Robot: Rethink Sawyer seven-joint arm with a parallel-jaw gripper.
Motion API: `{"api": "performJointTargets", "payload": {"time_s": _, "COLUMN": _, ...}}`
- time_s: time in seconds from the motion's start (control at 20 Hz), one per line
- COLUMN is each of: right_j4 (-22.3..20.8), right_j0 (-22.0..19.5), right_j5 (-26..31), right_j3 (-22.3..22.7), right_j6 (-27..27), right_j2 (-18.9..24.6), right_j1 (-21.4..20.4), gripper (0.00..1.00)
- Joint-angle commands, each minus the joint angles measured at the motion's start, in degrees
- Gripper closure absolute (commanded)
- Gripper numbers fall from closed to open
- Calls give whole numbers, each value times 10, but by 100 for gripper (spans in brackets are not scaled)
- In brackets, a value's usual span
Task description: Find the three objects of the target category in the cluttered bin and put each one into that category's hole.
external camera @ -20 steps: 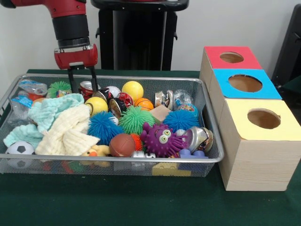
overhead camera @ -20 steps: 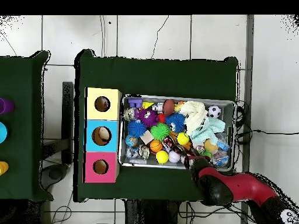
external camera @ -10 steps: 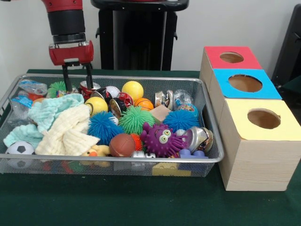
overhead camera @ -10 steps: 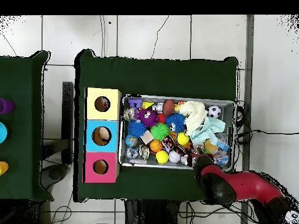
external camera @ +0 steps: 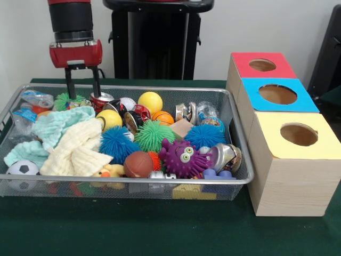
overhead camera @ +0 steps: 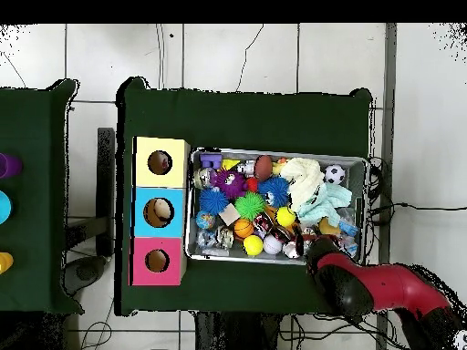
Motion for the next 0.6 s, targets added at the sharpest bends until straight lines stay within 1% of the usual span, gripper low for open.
{"api": "performJointTargets", "payload": {"time_s": 0.05, "right_j4": -13, "right_j0": 25, "right_j5": 49, "right_j3": -19, "right_j6": -35, "right_j2": 11, "right_j1": 7, "gripper": 0}}
{"api": "performJointTargets", "payload": {"time_s": 0.25, "right_j4": -45, "right_j0": 39, "right_j5": 18, "right_j3": -35, "right_j6": -19, "right_j2": -18, "right_j1": 34, "gripper": 0}}
{"api": "performJointTargets", "payload": {"time_s": 0.35, "right_j4": -59, "right_j0": 38, "right_j5": 6, "right_j3": -41, "right_j6": -21, "right_j2": -27, "right_j1": 47, "gripper": 0}}
{"api": "performJointTargets", "payload": {"time_s": 0.4, "right_j4": -66, "right_j0": 35, "right_j5": 1, "right_j3": -43, "right_j6": -25, "right_j2": -28, "right_j1": 51, "gripper": 0}}
{"api": "performJointTargets", "payload": {"time_s": 0.6, "right_j4": -73, "right_j0": 17, "right_j5": 6, "right_j3": -40, "right_j6": -40, "right_j2": -17, "right_j1": 59, "gripper": 0}}
